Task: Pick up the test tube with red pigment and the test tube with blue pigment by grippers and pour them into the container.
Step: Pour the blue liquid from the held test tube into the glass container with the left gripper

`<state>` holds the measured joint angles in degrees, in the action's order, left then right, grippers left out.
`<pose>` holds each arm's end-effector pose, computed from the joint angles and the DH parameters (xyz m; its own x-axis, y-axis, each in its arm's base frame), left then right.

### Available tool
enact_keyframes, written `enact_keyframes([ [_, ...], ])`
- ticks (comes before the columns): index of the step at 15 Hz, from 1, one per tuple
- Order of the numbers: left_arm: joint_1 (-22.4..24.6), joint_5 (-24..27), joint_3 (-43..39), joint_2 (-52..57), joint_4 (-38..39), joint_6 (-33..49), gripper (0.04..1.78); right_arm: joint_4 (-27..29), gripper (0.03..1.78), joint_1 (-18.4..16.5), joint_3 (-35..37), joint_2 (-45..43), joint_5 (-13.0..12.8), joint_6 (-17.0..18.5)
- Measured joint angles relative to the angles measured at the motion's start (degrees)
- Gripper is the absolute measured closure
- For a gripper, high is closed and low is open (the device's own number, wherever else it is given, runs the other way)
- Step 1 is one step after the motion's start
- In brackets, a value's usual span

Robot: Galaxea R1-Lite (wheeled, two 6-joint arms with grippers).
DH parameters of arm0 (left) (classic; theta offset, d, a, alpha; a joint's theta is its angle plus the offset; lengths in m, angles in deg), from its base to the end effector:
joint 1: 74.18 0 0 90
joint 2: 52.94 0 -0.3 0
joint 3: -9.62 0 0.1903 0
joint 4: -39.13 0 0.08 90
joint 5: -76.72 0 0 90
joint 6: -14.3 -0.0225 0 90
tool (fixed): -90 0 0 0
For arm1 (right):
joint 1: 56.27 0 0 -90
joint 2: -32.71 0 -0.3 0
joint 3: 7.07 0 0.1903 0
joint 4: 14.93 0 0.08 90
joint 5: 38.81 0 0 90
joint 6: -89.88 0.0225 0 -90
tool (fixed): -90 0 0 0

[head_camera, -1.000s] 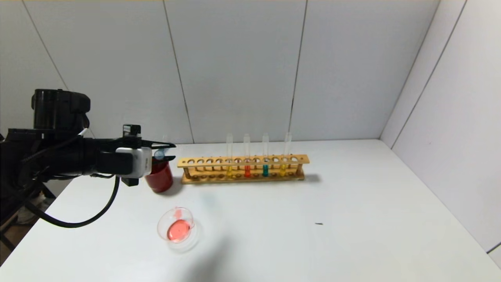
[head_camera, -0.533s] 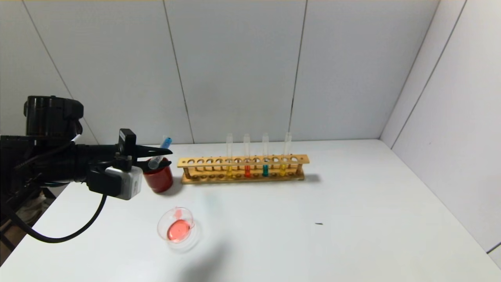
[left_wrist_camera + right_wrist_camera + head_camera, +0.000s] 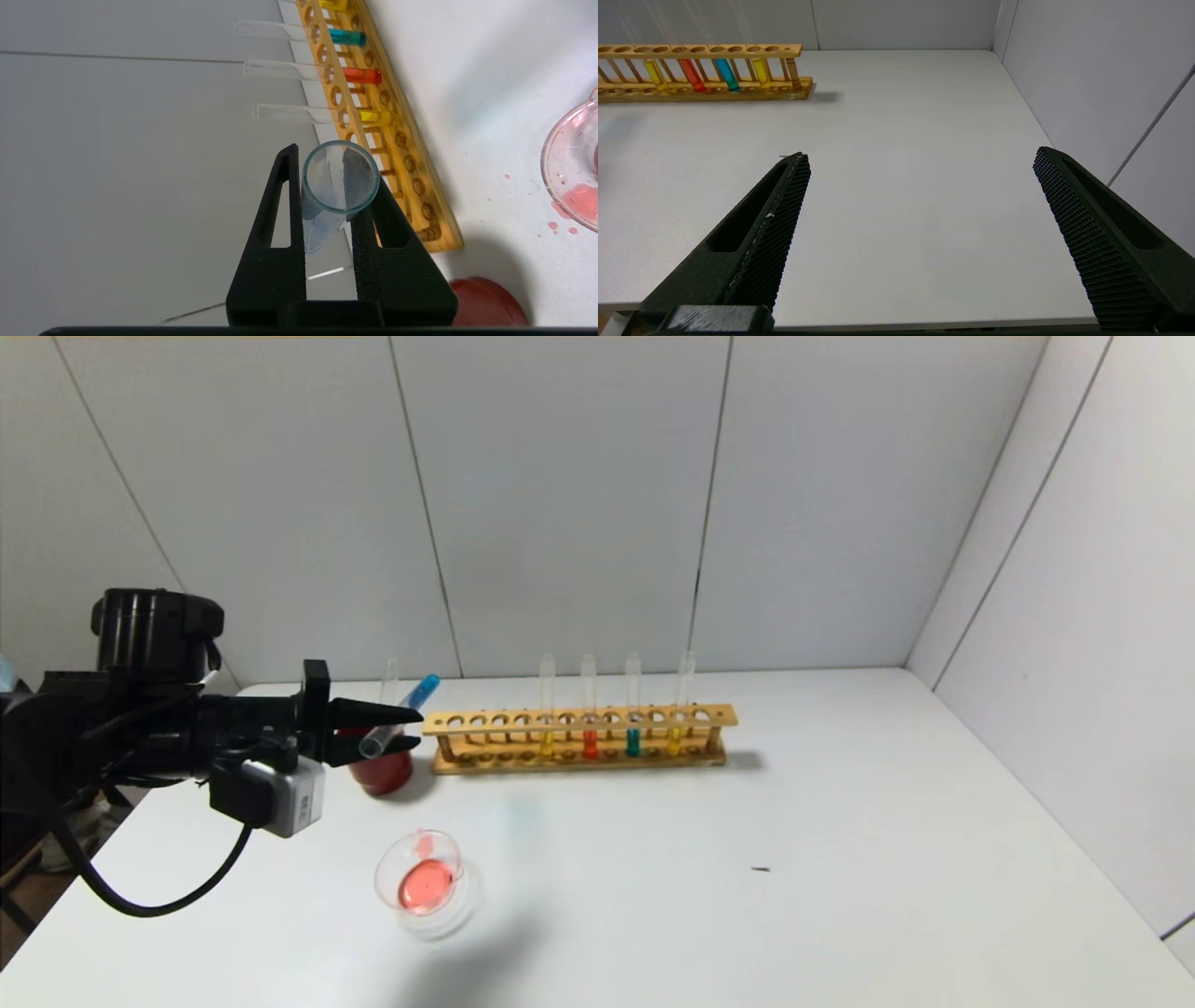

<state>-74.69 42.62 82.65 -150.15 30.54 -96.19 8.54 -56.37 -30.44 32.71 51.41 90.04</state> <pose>0.2890 -0.0212 0.1696 0.4640 -0.8322 -0.3035 0.2615 -0.1986 0.9445 -0.0228 0.0001 0.0753 1.0000 0.0021 -0.0017 -0.0021 1.0000 0.0028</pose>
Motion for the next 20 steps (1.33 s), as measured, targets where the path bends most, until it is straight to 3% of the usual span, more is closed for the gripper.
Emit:
enact_keyframes([
  [3,2.6,6.1,0.0,-2.5,2.1,-2.8,1.5,0.0,0.06,0.0,0.0,0.0,0.0,0.0],
  [7,5.7,9.6,0.1,-5.0,5.1,-5.0,1.5,0.0,0.06,0.0,0.0,0.0,0.0,0.0],
  [20,4.7,6.2,-0.6,-5.2,5.5,-11.2,1.5,0.0,0.06,0.0,0.0,0.0,0.0,0.0],
])
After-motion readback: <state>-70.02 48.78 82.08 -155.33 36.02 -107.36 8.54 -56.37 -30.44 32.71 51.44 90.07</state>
